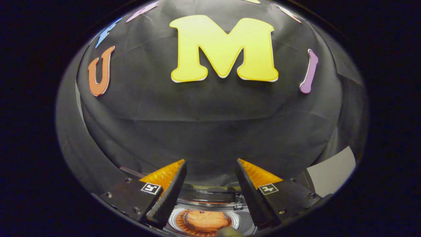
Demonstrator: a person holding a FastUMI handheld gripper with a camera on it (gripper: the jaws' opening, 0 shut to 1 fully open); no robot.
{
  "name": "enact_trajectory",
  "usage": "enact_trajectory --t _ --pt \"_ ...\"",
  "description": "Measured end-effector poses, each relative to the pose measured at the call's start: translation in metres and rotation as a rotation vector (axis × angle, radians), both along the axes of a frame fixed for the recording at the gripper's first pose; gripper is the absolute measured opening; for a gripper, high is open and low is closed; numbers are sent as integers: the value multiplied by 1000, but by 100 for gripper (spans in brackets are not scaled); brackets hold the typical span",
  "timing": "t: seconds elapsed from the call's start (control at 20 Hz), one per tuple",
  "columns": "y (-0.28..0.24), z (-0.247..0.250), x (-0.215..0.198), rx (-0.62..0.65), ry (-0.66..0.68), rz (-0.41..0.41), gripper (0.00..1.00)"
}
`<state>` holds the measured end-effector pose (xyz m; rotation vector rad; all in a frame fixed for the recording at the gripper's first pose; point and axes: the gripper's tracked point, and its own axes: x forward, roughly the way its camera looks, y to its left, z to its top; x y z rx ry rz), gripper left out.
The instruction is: Put the clothes into the washing machine and then close the washing machine lid.
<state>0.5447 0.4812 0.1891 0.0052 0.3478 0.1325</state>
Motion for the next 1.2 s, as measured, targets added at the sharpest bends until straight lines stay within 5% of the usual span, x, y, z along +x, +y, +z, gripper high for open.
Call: enact_trajectory --t 0.6,1.2 --pt "4 -26 3 -18 15 -94 94" --pt "1 -33 -31 -12 -49 -68 94"
